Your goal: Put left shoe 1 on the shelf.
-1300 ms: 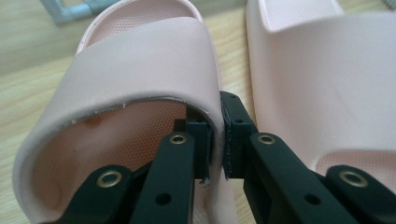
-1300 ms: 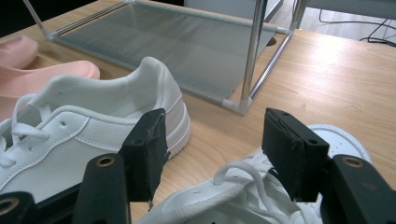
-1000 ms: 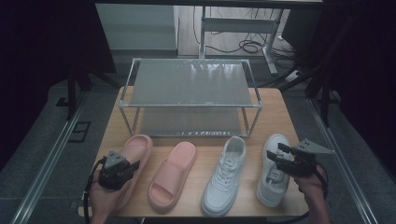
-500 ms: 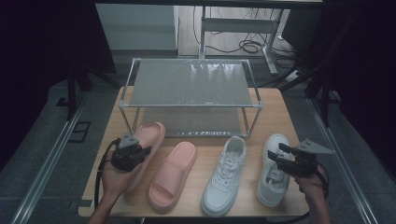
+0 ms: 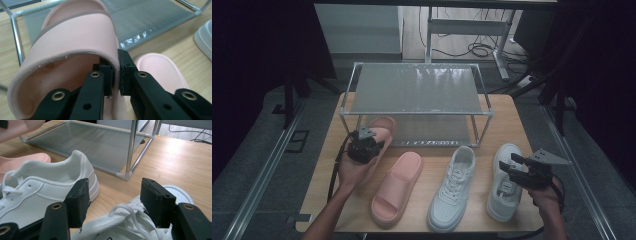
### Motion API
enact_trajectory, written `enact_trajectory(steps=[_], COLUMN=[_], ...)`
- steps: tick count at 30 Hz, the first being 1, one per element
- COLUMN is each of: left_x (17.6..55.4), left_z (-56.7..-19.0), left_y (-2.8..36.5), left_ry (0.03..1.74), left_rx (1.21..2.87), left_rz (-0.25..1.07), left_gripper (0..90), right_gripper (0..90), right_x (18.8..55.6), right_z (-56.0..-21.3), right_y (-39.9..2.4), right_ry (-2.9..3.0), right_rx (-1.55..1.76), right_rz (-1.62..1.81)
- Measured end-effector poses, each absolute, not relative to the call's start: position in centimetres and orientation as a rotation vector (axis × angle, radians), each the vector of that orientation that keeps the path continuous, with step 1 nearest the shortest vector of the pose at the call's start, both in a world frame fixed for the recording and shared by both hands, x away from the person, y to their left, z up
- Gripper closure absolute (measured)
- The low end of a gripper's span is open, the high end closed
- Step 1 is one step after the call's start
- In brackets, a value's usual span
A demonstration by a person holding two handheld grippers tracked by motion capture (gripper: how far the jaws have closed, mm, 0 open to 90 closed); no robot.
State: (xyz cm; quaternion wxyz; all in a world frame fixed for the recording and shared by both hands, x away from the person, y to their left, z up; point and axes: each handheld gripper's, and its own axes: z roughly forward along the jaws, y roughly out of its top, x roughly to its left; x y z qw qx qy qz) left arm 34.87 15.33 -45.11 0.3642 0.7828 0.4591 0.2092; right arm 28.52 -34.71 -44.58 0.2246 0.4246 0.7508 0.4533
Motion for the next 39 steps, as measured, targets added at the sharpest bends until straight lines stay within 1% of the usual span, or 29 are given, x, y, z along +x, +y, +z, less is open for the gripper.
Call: enact_trajectory(steps=[6,23,28,31,39], left_x=[36.8,40.3,40.9,41.0,40.9], left_z=[-45.8,-47.2,-47.5,-47.5,-47.9], left_y=[14.0,10.7,10.2,9.9,9.3], left_ry=[1.185,1.165,1.175,1.166,1.176], left_rx=[2.042,2.140,2.158,2.164,2.158], left_rz=[0.552,0.604,0.596,0.618,0.600], left_gripper=[84.0,84.1,84.0,84.0,83.8], right_gripper=[40.7,40.7,40.7,40.7,40.8], right_x=[28.6,28.5,28.3,28.3,28.4], right_z=[-44.6,-44.5,-44.2,-44.1,-44.2], right_y=[-34.7,-35.0,-35.3,-35.4,-35.2], right_ry=[2.077,2.068,2.047,2.044,2.053], right_rx=[1.172,1.174,1.176,1.176,1.173], right_rz=[1.248,1.250,1.263,1.264,1.263])
